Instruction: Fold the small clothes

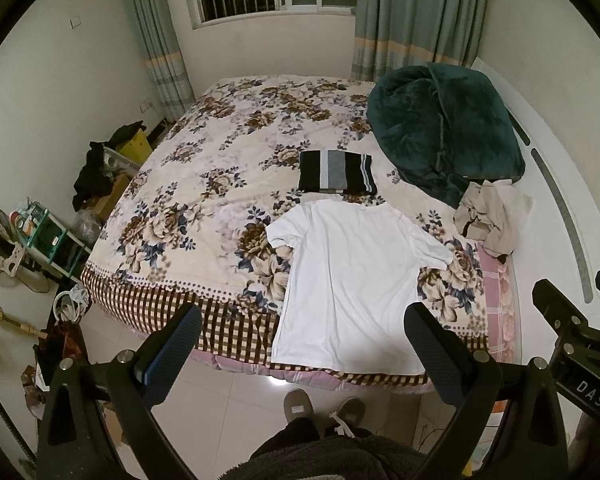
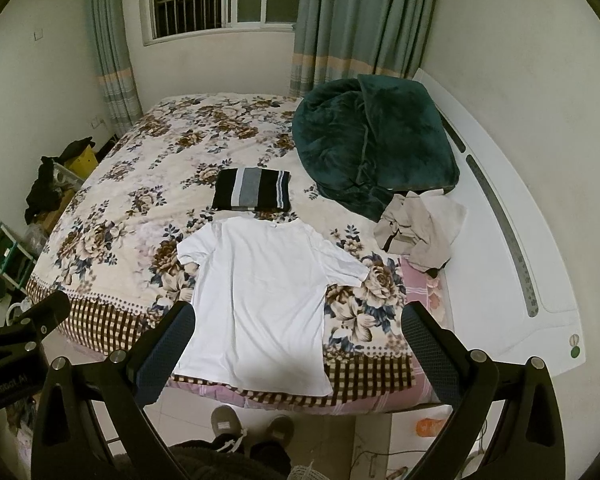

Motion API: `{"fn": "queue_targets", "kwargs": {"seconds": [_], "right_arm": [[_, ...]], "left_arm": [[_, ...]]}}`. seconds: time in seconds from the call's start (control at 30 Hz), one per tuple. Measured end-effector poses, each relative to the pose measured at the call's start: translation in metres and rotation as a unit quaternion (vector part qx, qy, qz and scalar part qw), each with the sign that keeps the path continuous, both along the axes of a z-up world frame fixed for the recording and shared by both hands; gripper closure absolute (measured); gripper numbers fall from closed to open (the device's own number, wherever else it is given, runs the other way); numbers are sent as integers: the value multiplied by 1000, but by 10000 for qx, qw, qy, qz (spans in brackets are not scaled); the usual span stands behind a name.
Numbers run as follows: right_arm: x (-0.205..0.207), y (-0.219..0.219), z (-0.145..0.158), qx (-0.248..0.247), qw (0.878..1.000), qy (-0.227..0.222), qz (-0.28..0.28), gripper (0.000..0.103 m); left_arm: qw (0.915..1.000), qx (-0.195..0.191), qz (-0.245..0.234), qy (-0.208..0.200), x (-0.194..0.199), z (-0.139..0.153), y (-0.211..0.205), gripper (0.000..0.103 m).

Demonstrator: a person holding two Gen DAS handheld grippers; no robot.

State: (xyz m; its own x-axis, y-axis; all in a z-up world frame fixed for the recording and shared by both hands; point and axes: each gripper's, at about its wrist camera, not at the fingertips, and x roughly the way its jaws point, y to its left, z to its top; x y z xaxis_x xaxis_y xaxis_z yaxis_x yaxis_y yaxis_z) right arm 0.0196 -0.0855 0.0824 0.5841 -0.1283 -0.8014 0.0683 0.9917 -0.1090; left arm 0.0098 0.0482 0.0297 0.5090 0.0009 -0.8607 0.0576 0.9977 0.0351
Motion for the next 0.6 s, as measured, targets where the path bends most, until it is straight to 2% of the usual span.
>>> {"fn": "queue_targets", "kwargs": {"seconds": [0.6], "right_arm": [[2,2,4,28,10000,-9,24,0]], "left_arm": [[10000,-4,2,-39,2,4,2,0]]}}
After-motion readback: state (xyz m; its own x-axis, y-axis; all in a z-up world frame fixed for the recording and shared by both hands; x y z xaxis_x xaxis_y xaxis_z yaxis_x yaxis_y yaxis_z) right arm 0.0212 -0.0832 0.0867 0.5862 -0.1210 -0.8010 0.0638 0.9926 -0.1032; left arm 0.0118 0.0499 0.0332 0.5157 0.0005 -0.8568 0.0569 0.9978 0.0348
